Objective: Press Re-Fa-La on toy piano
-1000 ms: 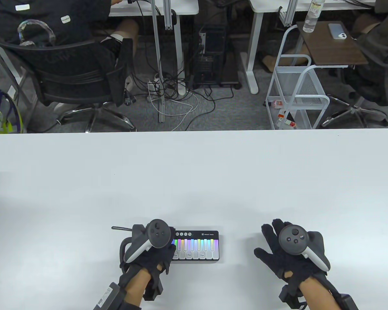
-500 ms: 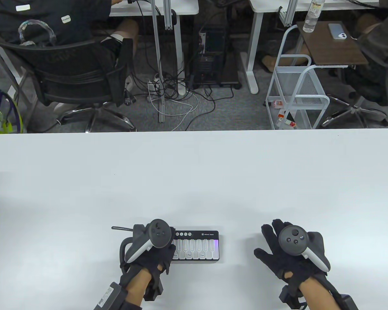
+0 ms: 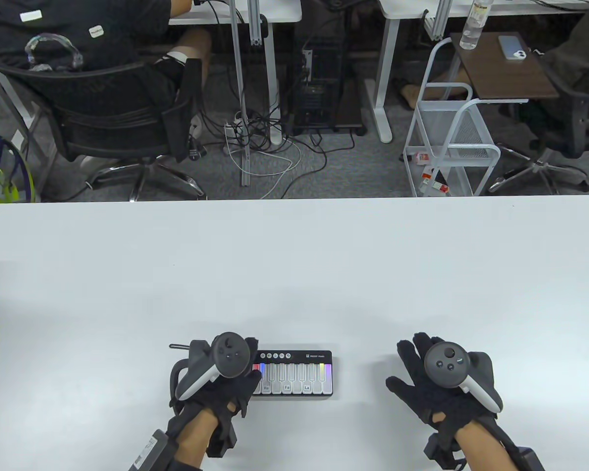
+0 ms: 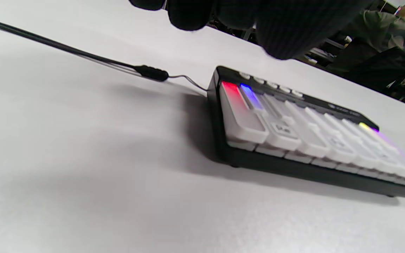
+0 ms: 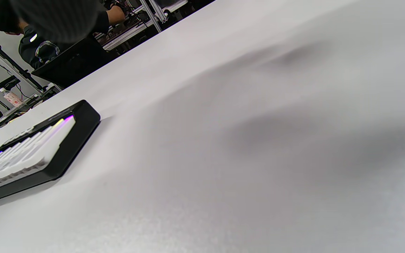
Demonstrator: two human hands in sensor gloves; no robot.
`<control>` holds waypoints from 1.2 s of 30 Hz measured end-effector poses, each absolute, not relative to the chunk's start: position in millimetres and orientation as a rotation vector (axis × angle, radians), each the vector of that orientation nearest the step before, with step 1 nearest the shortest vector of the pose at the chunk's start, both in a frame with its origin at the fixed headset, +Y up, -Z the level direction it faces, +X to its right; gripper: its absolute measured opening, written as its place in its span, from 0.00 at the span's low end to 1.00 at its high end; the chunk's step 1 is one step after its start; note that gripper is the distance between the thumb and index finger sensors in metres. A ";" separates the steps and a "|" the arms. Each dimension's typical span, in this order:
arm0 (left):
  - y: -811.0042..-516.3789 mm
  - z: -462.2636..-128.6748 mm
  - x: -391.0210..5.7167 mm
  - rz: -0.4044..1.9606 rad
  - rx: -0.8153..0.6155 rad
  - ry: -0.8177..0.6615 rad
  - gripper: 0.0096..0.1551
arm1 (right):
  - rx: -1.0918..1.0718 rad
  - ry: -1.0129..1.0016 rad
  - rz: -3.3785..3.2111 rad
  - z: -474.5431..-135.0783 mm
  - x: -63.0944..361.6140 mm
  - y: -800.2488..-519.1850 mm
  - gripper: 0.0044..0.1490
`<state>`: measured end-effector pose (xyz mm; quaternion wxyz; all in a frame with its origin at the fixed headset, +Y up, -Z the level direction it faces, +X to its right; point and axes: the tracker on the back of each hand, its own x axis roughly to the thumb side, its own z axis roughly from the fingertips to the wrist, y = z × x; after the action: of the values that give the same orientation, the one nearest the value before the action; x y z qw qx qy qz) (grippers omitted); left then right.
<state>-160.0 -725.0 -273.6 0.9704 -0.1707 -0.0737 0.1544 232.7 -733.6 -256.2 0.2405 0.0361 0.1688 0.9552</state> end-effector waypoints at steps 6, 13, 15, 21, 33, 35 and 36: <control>-713.1 -265.8 -188.0 0.358 -0.283 -0.130 0.42 | 0.098 0.464 2.615 -256.1 232.8 -733.9 0.53; -719.3 -261.6 -224.0 0.409 -0.246 -0.080 0.45 | 0.095 0.465 2.621 -256.1 232.6 -735.0 0.53; -724.8 -261.8 -229.0 0.428 -0.240 -0.076 0.45 | 0.096 0.467 2.625 -256.1 232.3 -735.6 0.53; -736.4 -262.7 -229.6 0.414 -0.246 -0.076 0.45 | 0.103 0.484 2.646 -256.8 229.7 -739.3 0.54; -746.7 -263.6 -229.2 0.400 -0.299 -0.071 0.46 | 0.101 0.518 2.661 -257.8 226.1 -744.0 0.54; -748.2 -264.1 -230.8 0.401 -0.307 -0.064 0.45 | 0.103 0.521 2.664 -258.0 225.3 -744.7 0.54; -749.0 -264.4 -231.7 0.402 -0.312 -0.061 0.45 | 0.105 0.524 2.666 -258.1 224.7 -745.2 0.54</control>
<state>-231.7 -749.0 -264.4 0.9674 -0.1541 -0.0299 0.1986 224.7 -745.2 -258.1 0.2098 0.0377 0.1883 0.9587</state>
